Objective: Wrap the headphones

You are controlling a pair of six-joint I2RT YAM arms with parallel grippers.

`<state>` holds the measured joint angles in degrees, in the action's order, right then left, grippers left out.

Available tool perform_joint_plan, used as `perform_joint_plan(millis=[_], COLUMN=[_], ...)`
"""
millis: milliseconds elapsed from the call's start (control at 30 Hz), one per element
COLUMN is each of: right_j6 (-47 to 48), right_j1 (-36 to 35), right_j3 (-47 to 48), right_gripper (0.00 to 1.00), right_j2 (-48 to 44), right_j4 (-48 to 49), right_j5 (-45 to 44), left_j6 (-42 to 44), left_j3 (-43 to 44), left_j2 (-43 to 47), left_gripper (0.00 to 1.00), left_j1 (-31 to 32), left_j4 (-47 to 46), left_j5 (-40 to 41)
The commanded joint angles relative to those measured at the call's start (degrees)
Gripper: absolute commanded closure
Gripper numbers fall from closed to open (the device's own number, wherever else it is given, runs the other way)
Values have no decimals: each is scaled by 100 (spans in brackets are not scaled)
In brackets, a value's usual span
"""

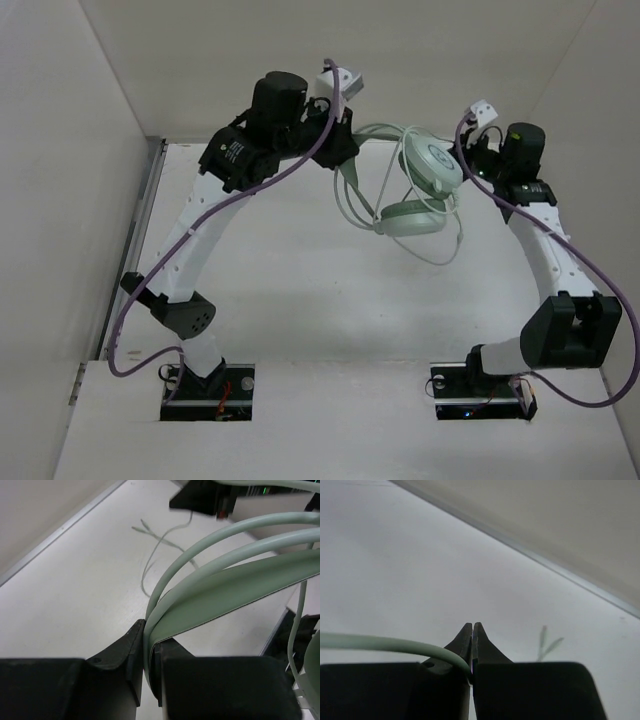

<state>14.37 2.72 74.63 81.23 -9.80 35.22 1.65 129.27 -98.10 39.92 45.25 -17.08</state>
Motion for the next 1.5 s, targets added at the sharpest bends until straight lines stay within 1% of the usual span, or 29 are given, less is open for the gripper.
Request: perform_joint_plan(millis=[0, 33, 133, 200, 233, 267, 300, 367, 467, 567, 700, 867, 1033, 1133, 1300, 1467], right_j6=[-1074, -1407, -2882, -3945, -4743, -5012, -5580, -6294, -6858, -7097, -7387, -7431, -7440, -7405, -7440, -7405], right_j1=[-433, -522, -689, -768, -803, -812, -821, -821, -839, -961, -1260, -1629, -2077, -2385, -2675, -3062], right_j3=[-360, -475, -791, -1020, -1177, -1222, -1292, -1354, -1372, -1538, -1908, -2084, -2496, -2673, -2717, -2734], right_gripper=[100, 100, 99, 97, 96, 95, 93, 89, 82, 72, 64, 60, 56, 55, 54, 55], right_j2=[-502, -573, -696, -723, -731, -723, -688, -609, -495, -415, -301, -143, -142, -195, -213, -274], right_j4=[610, 759, 1592, 2452, 3188, 3430, 3981, 4695, 5268, 5524, 5971, 6139, 6122, 6096, 6087, 6087], right_j5=[712, 905, 1608, 1908, 1979, 1988, 2006, 1989, 1980, 1901, 1690, 1716, 1681, 1681, 1690, 1917], left_j6=[-858, -990, -1298, -1404, -1439, -1457, -1457, -1483, -1545, -1554, -1597, -1580, -1606, -1580, -1536, -1334], left_j3=[581, 651, 984, 1309, 1511, 1626, 1775, 1996, 2102, 2111, 2155, 2260, 2260, 2286, 2374, 2374], left_j2=[-6, -42, -217, -384, -481, -534, -613, -718, -789, -824, -903, -982, -1000, -1018, -1097, -1193], left_gripper=[99, 99, 99, 99, 99, 99, 99, 99, 98, 98, 98, 98, 98, 98, 98, 98], left_j1=[-278, -349, -463, -446, -402, -376, -315, -209, -42, 90, 90, -33, -322, -481, -683, -955], left_j4=[-833, -947, -1229, -1300, -1317, -1317, -1335, -1379, -1475, -1625, -1862, -1985, -2134, -2231, -2319, -2434], left_j5=[-603, -621, -604, -586, -560, -551, -533, -454, -393, -244, 11, 319, 758, 1074, 1496, 2024])
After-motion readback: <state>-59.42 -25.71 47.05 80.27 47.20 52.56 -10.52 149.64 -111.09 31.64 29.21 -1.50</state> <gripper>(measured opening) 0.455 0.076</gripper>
